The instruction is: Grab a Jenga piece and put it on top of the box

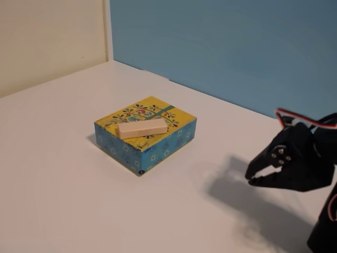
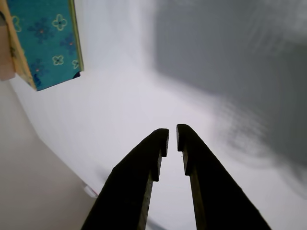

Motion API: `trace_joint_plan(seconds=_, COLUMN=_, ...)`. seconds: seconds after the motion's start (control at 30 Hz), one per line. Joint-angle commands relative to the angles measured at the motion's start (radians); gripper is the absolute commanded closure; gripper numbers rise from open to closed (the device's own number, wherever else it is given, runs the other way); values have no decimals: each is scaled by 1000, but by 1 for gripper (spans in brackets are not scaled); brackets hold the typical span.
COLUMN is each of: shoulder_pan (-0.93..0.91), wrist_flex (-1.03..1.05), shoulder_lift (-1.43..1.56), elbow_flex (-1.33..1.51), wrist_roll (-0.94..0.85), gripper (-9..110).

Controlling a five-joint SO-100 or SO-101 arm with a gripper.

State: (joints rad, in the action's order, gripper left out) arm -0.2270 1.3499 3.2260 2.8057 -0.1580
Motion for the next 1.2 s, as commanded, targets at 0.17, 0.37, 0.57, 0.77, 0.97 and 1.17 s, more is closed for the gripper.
trace_joint_plan(seconds=0.17, shoulder_pan=11, wrist_flex=11, shoulder_lift=5, elbow_flex=25, wrist_roll=-21, gripper=102)
trace_joint_plan(seconds=0.37, shoulder_pan=18, wrist_flex=11, shoulder_lift=5, elbow_flex=25, wrist_roll=-21, gripper=102)
trace_joint_plan(seconds=0.57, shoulder_pan=23, wrist_flex=11, shoulder_lift=5, elbow_flex=25, wrist_roll=-25, gripper=102)
trace_joint_plan(seconds=0.77, shoulder_pan=26, wrist_flex=11, shoulder_lift=5, elbow_flex=25, wrist_roll=-25, gripper=102)
trace_joint_plan(seconds=0.97, shoulder_pan=26, wrist_flex=11, shoulder_lift=5, elbow_flex=25, wrist_roll=-25, gripper=102)
trace_joint_plan(seconds=1.17, shoulder_pan=26, wrist_flex=11, shoulder_lift=5, elbow_flex=25, wrist_roll=-25, gripper=102)
